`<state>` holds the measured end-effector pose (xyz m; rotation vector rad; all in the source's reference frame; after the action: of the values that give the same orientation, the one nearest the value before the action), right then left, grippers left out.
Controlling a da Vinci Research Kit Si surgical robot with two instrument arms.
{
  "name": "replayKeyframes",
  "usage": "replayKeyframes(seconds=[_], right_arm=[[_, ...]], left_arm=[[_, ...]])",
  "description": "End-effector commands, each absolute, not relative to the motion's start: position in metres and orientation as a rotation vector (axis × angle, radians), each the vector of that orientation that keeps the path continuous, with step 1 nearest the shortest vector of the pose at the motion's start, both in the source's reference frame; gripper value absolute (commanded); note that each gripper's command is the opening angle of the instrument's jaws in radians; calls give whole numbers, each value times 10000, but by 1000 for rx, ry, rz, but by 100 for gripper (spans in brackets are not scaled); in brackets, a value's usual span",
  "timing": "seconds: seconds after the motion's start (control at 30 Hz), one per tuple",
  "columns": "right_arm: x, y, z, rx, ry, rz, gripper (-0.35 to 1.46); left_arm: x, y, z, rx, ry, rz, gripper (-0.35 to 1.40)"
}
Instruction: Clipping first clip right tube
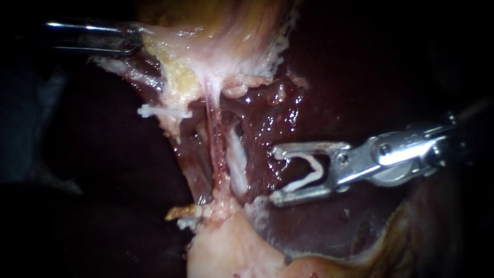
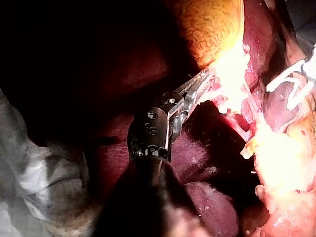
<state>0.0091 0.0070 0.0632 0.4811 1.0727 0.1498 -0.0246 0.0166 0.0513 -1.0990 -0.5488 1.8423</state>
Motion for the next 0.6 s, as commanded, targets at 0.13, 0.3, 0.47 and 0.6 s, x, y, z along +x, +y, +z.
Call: replayKeyframes(seconds=[0.13, 0.3, 0.47, 0.6], right_arm=[[107, 62, 645, 518, 1089, 188, 49], [129, 59, 654, 576, 1128, 245, 49], [150, 60, 657, 632, 1177, 291, 48], [165, 60, 659, 651, 1196, 305, 48]], left_arm=[[-246, 166, 513, -1098, -548, 1843, -35], [-246, 166, 513, -1098, -548, 1843, -35], [-246, 166, 513, -1098, -548, 1842, -35], [-247, 166, 513, -1098, -547, 1842, -35]])
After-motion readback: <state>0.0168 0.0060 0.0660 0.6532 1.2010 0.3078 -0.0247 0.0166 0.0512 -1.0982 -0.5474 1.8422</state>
